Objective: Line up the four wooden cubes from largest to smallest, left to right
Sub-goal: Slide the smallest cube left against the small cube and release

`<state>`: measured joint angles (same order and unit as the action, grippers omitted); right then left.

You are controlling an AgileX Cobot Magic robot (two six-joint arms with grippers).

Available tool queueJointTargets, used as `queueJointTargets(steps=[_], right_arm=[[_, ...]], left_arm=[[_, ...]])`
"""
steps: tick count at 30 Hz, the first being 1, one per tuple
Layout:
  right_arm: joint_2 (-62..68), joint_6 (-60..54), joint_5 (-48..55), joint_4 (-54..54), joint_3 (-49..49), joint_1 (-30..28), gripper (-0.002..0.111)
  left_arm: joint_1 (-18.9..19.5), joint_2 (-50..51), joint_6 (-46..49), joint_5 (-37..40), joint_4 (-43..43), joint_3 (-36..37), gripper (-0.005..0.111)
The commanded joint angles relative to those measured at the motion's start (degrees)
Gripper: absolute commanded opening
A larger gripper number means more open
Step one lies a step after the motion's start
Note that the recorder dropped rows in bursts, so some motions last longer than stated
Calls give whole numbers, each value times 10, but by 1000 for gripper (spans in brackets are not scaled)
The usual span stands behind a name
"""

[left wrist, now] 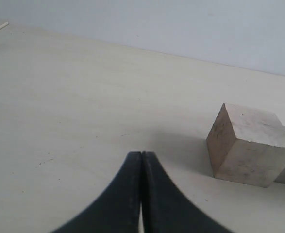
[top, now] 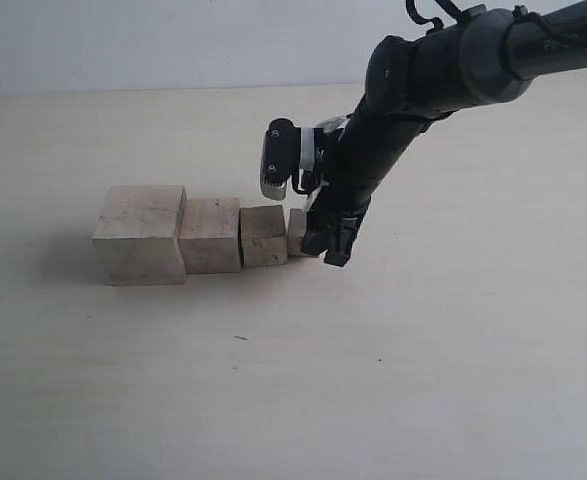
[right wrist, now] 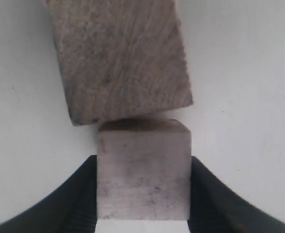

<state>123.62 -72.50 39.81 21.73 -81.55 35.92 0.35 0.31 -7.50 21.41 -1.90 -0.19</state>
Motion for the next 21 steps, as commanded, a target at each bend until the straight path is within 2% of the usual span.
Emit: queueJointTargets(steps=[1, 21], right_arm=[[13, -43, 37, 24, 0, 1, 0], [13, -40, -6, 54, 0, 1, 0]], left_arm=[[-5, -3, -1, -1, -2, 2, 0], [-5, -3, -1, -1, -2, 2, 0]])
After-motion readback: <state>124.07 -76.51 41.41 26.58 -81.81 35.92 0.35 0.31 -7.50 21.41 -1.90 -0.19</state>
